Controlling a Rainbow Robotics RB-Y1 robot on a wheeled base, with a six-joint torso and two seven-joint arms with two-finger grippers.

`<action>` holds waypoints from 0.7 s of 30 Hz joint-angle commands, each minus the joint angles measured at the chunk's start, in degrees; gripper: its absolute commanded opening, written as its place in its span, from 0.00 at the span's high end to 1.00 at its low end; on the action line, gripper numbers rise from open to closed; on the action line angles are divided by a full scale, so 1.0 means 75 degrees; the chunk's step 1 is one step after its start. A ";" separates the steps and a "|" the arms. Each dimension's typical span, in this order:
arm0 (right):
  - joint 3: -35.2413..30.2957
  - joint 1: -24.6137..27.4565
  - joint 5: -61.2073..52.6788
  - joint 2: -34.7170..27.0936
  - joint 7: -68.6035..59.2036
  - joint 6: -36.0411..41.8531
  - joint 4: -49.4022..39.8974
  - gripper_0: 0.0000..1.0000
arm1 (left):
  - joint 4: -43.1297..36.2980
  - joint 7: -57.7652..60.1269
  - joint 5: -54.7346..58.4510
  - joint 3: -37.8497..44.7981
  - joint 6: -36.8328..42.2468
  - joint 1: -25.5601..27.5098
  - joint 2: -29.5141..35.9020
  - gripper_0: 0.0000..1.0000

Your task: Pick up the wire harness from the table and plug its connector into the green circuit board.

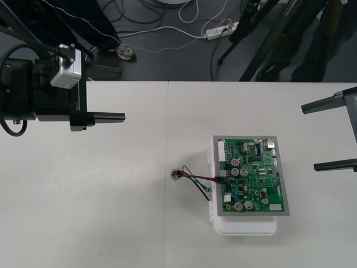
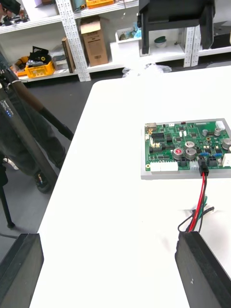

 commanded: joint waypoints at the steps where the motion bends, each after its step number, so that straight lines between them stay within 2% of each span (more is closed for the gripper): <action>1: -0.0266 0.0053 -0.0574 -0.0311 0.0318 -0.0045 0.0172 0.00 | -0.0246 -0.0389 0.0120 0.0150 0.0062 -0.0237 0.0296 0.19; 7: -0.0266 0.0112 -0.0996 -0.0311 0.0329 -0.0045 0.0254 0.00 | -0.0246 -0.0389 0.0014 0.0021 -0.0008 -0.0237 0.0284 0.19; 21: -0.0243 0.0241 -0.0832 -0.0311 0.0271 -0.0045 0.0265 0.00 | -0.0199 -0.0412 -0.0162 -0.0143 -0.0008 -0.0226 0.0249 0.19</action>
